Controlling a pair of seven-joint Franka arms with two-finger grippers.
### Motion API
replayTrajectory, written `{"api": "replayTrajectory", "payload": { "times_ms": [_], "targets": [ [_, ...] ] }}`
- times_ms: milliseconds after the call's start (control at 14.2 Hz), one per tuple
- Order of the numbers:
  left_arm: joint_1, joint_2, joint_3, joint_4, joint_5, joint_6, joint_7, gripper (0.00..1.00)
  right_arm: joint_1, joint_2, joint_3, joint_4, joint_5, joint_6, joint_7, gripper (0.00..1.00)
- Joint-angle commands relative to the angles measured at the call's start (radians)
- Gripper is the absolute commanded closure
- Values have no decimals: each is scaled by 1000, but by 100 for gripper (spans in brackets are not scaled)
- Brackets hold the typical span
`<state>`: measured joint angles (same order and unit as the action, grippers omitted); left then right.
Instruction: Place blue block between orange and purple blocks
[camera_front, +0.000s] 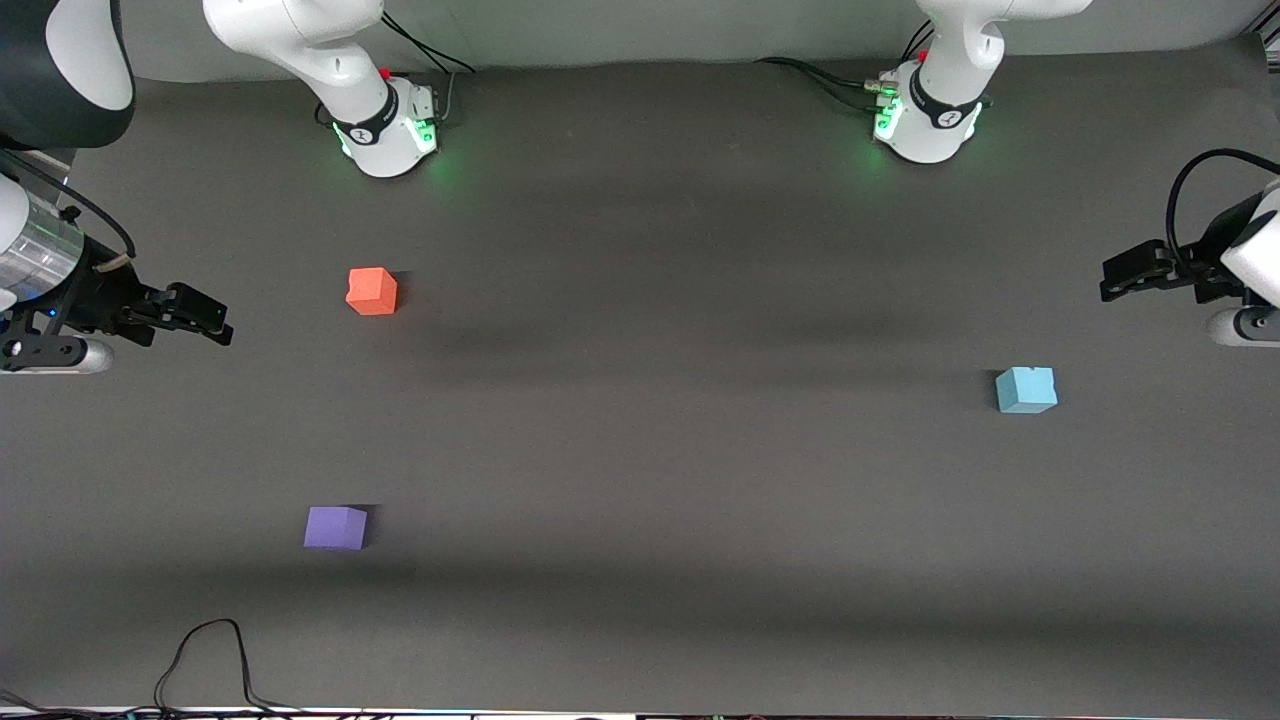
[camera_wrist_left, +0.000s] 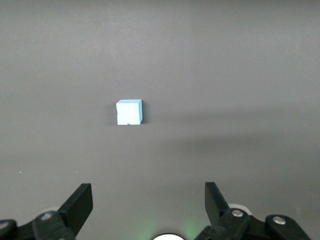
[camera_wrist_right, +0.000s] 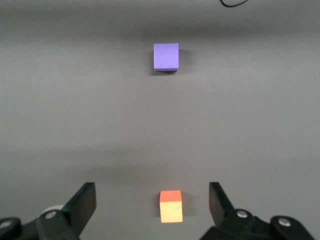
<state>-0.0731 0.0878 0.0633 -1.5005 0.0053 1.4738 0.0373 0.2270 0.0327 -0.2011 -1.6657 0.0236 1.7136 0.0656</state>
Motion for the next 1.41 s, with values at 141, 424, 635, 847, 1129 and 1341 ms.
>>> {"api": "replayTrajectory", "payload": {
  "times_ms": [141,424,635,847,1129,1341],
  "targets": [
    [-8,-19,6,-21,4,8,-19,0,5,7,-4,17,-1,-9,22,0],
    [22,-33,12,-67,8,28,13,0,5,7,-4,17,-2,-9,22,0],
    [77,-54,12,-127,12,77,93,0,5,6,-4,17,-1,-9,22,0],
    [110,-146,12,-321,15,224,144,0,5,6,-4,17,-1,-9,22,0],
    [108,-175,12,-532,30,411,154,0,5,6,-4,17,-1,-9,22,0],
    [108,-146,12,-664,30,595,202,0,5,6,-4,17,2,-9,22,0]
  ]
}}
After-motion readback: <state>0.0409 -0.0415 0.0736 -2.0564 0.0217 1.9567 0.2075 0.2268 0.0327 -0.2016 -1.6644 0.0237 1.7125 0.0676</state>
